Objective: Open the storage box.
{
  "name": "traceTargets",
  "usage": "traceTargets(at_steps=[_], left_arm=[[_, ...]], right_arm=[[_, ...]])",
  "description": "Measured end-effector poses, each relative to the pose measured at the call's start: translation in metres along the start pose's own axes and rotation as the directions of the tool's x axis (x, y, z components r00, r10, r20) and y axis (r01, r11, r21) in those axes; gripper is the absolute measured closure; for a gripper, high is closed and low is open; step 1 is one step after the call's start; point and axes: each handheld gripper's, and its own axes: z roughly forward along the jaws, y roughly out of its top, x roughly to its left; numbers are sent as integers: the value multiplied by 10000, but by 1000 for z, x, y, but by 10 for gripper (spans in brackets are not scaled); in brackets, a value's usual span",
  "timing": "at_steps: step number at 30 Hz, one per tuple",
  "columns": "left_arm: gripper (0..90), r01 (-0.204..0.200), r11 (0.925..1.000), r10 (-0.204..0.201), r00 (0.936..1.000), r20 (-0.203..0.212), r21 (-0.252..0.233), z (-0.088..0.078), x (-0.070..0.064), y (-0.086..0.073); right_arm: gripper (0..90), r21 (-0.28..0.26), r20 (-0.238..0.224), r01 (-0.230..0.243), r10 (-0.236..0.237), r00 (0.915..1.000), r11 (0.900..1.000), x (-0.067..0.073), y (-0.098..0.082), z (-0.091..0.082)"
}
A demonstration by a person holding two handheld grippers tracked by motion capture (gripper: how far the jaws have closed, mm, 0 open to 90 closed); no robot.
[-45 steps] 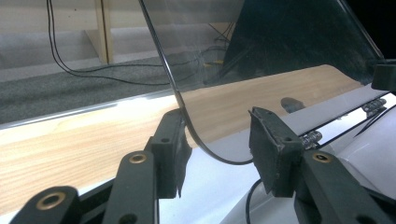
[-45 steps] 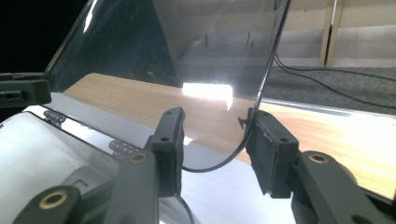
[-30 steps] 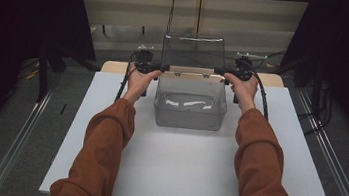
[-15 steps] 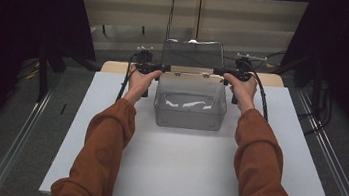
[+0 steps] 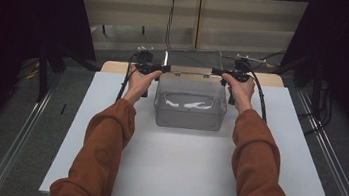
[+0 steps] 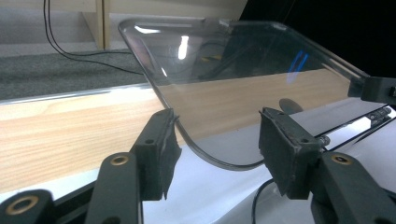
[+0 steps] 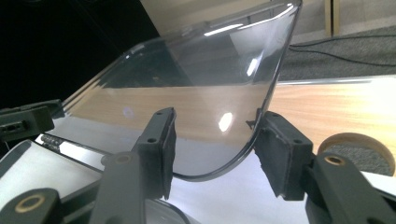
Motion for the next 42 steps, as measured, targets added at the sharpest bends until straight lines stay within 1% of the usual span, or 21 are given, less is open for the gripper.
traceTargets(at_steps=[1,5,10,15,22,25,26,31,36,38,40,42], left_arm=[[444,-48,10000,48,10000,-4,17,0,0,0],[439,45,10000,-45,10000,21,-38,1,0,-1],[436,-80,9999,80,10000,-16,-67,1,0,-1],[433,-64,9999,64,10000,2,-123,2,0,-1],[419,-67,9998,67,10000,-27,-162,2,1,-2],[413,20,9998,-20,10000,-25,-216,3,0,-3],[413,-45,9999,45,10000,-13,-155,3,0,-3],[410,30,9998,-30,10000,-12,-205,3,0,-3],[400,-48,9997,48,10000,-8,-222,3,0,-3],[388,37,9997,-36,10000,4,-242,4,0,-4],[372,7,9998,-6,10000,57,-197,5,0,-4],[350,62,9997,-59,9999,90,-244,5,-1,-4]], right_arm=[[482,18,-42,-65,65,10000,10000,-1,0,0],[481,34,-41,-106,106,9999,9999,-1,0,0],[475,9,-20,-157,157,9999,9999,0,-1,1],[447,-30,-71,-370,370,9993,9993,-1,-2,2],[427,-84,5,-429,429,9991,9990,0,-3,4],[419,-122,30,-420,420,9991,9990,1,-4,4],[416,-127,19,-445,446,9990,9989,1,-4,4],[397,-123,39,-510,511,9987,9986,0,-4,5],[374,-128,40,-620,620,9981,9980,0,-5,6],[346,-107,100,-590,591,9982,9982,-1,-5,6],[346,-202,262,-353,358,9990,9992,-2,-4,5],[312,-106,393,-186,190,9990,9998,-2,-5,5]])
